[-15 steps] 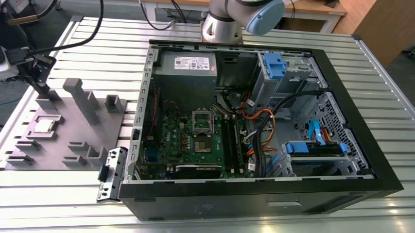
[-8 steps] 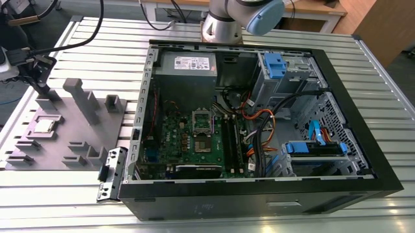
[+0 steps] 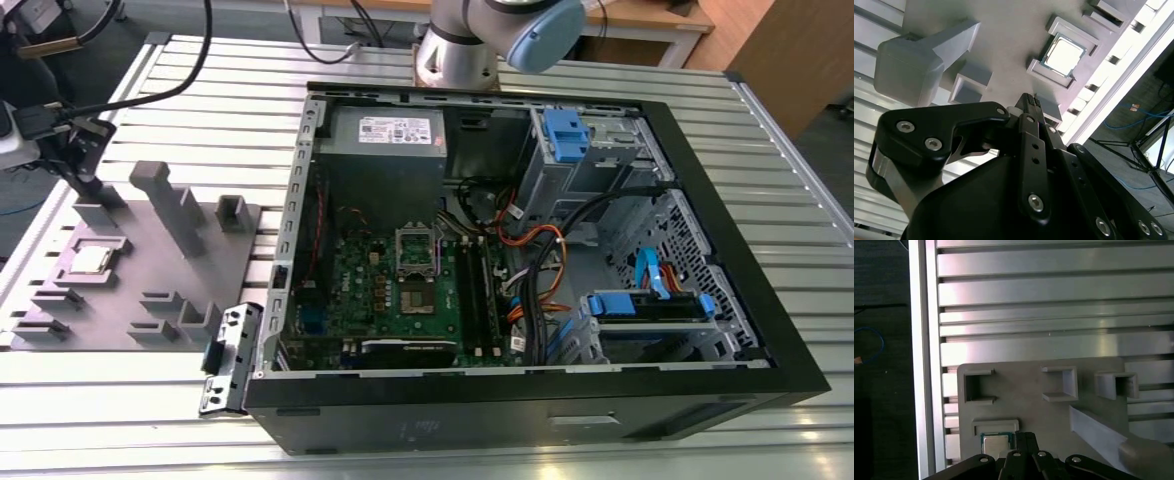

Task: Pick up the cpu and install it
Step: 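Reach for the cpu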

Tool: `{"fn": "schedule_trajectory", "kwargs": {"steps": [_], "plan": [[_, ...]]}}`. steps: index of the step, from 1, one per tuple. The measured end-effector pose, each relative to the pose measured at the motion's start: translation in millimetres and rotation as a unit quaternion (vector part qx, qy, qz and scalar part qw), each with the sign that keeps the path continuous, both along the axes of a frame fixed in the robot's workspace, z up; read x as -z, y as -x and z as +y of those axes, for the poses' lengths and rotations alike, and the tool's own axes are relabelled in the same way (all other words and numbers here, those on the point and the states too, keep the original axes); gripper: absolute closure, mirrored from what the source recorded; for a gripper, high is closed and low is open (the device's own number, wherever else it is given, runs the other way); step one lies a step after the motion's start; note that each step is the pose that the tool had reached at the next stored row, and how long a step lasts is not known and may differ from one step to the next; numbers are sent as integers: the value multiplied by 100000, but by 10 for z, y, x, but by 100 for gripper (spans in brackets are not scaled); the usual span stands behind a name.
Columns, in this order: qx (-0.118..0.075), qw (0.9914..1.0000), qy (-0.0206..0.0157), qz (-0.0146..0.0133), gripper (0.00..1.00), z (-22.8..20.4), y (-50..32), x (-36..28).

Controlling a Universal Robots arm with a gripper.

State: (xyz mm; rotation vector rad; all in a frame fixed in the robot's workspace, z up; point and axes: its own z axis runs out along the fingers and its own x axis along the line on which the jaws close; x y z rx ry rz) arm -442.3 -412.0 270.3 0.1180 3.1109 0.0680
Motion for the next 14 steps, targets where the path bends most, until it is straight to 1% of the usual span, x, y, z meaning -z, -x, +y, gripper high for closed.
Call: {"fn": "schedule_trajectory", "kwargs": {"steps": [4,7,10,14], "plan": [[-8,100000,-4,-2,89,-6,36,37],[-5,100000,-6,-3,89,-23,68,63],[5,100000,-5,0,89,-46,107,85],[-1,100000,-7,-1,89,-98,144,116]]}}
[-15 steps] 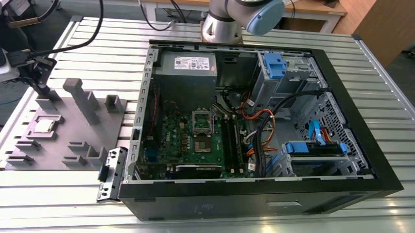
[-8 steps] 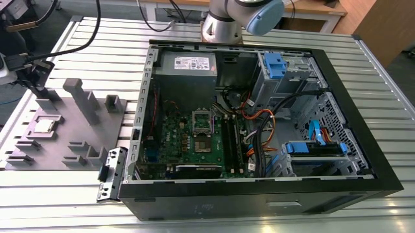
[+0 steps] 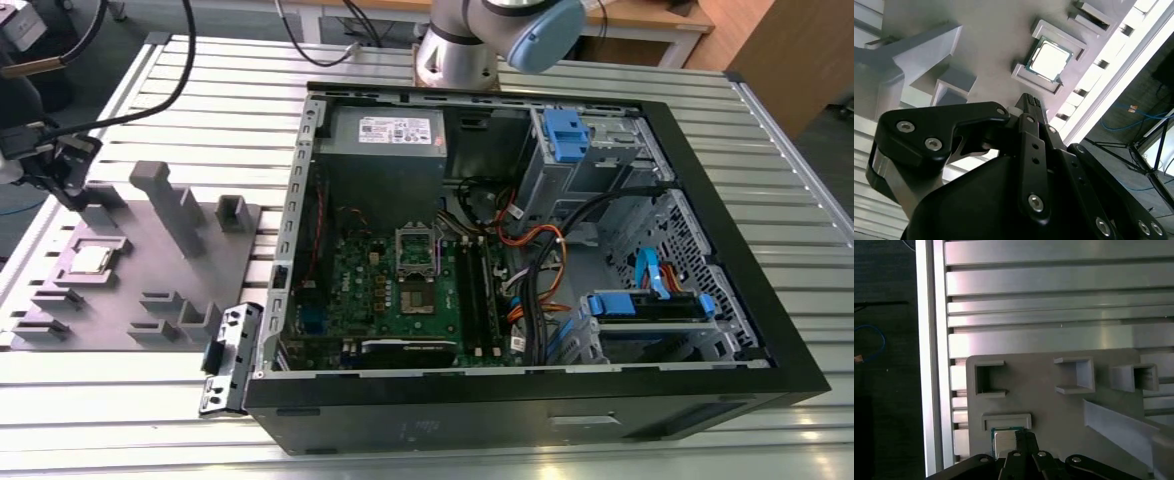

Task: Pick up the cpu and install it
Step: 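Reach for the cpu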

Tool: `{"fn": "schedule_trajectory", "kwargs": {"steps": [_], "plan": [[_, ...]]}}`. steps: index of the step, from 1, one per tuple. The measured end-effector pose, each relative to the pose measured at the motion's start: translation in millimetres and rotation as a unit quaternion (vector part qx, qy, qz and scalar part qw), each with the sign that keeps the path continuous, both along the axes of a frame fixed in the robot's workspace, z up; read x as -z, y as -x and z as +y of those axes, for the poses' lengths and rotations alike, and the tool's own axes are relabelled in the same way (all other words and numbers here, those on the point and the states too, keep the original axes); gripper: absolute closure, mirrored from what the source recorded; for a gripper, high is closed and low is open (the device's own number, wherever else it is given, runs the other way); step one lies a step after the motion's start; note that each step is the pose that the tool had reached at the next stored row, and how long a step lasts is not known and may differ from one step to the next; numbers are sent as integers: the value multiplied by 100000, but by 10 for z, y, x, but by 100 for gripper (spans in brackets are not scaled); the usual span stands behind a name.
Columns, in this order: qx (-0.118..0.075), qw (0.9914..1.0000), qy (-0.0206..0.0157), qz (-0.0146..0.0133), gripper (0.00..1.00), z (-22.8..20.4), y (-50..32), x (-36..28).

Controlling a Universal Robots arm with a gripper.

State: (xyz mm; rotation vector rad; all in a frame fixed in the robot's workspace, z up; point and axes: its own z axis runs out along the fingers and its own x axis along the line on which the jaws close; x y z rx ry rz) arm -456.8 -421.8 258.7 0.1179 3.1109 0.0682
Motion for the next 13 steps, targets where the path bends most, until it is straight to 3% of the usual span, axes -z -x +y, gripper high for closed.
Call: {"fn": "schedule_trajectory", "kwargs": {"steps": [13], "plan": [[-3,100000,1,238,89,-155,25,164]]}}
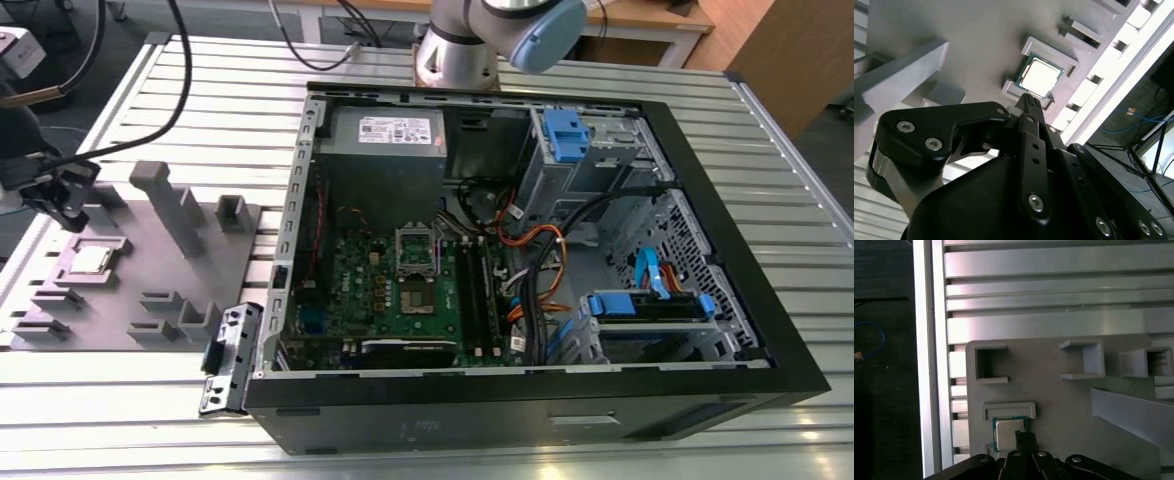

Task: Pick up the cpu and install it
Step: 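Reach for the cpu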

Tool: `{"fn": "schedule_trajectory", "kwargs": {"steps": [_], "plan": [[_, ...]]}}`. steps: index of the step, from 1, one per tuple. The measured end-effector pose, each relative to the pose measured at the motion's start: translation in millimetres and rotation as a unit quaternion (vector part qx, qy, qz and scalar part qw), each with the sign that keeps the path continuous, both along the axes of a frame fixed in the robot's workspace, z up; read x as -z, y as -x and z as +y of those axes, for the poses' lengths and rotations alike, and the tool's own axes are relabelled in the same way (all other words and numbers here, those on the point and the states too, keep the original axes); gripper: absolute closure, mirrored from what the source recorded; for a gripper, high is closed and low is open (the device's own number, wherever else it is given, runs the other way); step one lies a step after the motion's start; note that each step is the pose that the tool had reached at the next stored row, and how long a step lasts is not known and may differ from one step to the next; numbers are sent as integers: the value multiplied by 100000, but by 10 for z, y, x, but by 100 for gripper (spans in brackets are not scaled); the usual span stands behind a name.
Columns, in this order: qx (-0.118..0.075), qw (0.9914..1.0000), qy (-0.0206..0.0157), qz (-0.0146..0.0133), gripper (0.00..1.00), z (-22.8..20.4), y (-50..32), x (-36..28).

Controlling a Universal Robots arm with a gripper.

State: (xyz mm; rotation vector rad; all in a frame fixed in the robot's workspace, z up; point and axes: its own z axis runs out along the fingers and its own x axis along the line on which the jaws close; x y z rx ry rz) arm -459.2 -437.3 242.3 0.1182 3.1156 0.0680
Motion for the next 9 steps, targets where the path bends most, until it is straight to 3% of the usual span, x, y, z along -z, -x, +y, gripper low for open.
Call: {"fn": "schedule_trajectory", "kwargs": {"steps": [9], "plan": [[4,99998,-2,644,89,-48,16,128]]}}
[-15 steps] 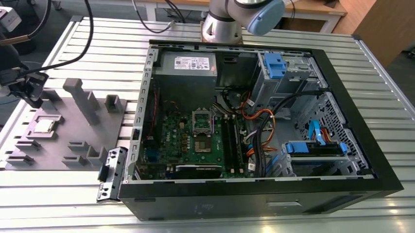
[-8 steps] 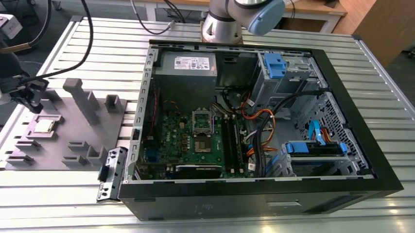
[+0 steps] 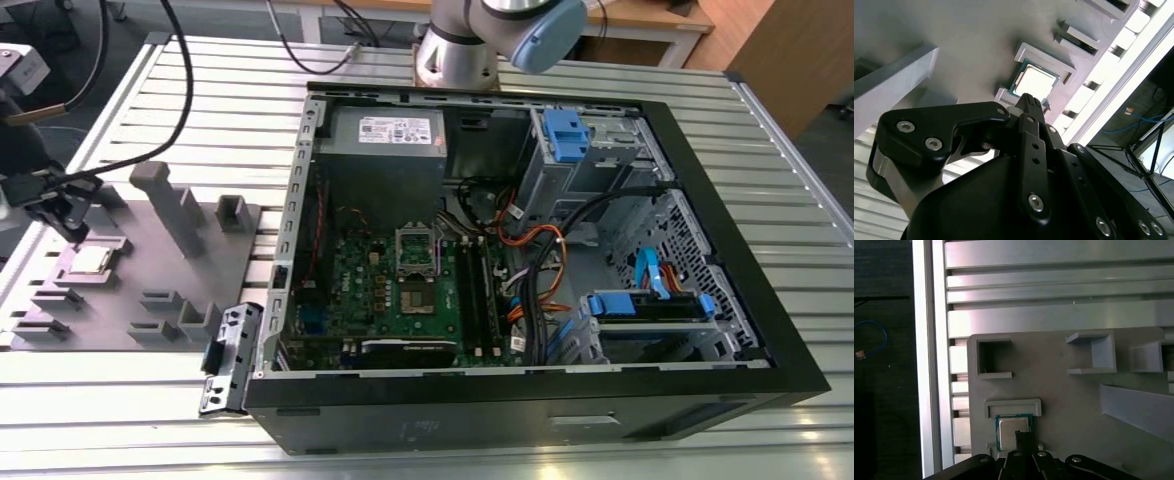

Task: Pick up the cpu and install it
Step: 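Reach for the cpu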

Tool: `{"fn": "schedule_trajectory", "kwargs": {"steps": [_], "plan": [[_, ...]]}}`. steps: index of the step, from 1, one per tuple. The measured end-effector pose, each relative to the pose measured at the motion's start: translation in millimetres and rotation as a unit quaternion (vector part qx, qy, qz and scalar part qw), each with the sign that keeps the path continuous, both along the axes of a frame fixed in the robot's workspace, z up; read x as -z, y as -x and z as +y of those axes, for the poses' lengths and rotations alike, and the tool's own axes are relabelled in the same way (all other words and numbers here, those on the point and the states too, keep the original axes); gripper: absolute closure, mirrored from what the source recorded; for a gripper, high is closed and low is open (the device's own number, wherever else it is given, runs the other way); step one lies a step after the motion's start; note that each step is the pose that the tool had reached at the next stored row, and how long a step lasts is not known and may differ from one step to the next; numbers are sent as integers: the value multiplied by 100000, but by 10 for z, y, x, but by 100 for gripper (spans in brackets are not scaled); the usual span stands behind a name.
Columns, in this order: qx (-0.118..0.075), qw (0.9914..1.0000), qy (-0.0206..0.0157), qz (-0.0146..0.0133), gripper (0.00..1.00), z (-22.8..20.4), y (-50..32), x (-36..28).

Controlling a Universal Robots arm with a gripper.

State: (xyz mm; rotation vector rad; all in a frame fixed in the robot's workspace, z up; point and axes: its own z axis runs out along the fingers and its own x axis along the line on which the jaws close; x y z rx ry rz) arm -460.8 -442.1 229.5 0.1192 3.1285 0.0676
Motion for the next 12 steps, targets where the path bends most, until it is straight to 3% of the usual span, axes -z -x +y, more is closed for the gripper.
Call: {"fn": "schedule_trajectory", "kwargs": {"steps": [9,12], "plan": [[1,99996,3,858,89,-21,12,139],[-4,99995,8,962,89,-23,15,164]]}}
